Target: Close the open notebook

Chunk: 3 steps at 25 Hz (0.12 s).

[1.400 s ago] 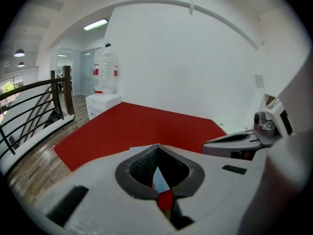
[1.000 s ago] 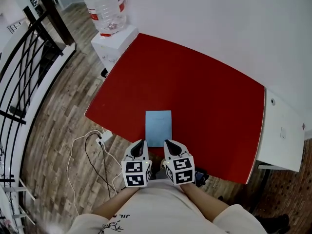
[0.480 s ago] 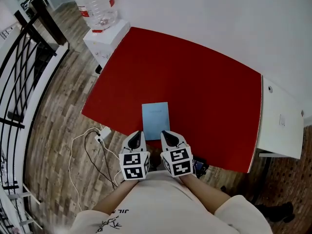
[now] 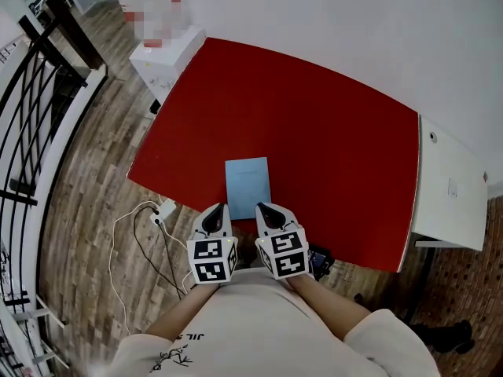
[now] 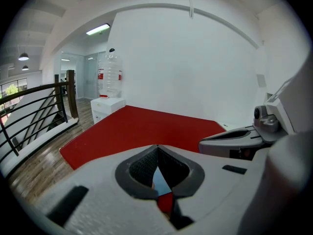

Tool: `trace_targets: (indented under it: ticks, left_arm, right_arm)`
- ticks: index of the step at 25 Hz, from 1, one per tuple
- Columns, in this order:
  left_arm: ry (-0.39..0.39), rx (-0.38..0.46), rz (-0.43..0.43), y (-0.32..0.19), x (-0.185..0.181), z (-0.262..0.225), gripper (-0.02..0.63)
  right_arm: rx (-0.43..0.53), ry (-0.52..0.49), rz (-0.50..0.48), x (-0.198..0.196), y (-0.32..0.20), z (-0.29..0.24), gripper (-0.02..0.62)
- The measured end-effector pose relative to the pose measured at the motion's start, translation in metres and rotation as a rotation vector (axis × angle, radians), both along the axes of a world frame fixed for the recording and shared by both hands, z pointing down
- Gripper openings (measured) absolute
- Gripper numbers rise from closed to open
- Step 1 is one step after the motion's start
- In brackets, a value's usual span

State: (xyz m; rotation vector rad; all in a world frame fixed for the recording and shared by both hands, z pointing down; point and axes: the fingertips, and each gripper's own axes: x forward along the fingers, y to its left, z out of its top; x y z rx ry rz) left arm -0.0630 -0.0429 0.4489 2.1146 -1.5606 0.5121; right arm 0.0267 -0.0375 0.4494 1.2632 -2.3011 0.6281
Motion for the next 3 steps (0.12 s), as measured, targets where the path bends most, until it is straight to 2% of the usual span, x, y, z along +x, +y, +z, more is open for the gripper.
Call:
trace_targets:
  ticks: [3]
  left_arm:
    - [0.0,0.003,-0.001,0.0017,-0.001,-0.0016,0.006]
  right_arm:
    - [0.003,-0.001,0.001,-0.0002,0.0009,-0.0014,0.005]
